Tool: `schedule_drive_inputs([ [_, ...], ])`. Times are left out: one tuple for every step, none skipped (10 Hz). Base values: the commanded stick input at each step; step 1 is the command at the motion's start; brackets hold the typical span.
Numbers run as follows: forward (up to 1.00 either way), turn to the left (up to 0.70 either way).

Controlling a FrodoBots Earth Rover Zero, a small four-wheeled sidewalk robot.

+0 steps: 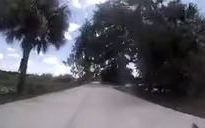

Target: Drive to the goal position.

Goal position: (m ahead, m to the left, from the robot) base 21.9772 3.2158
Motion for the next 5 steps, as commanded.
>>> schedule_drive_inputs([
  [0.85,0.0],
  [0.85,0.0],
  [0.85,0.11],
  [0.85,0.3],
  [0.85,0.15],
])
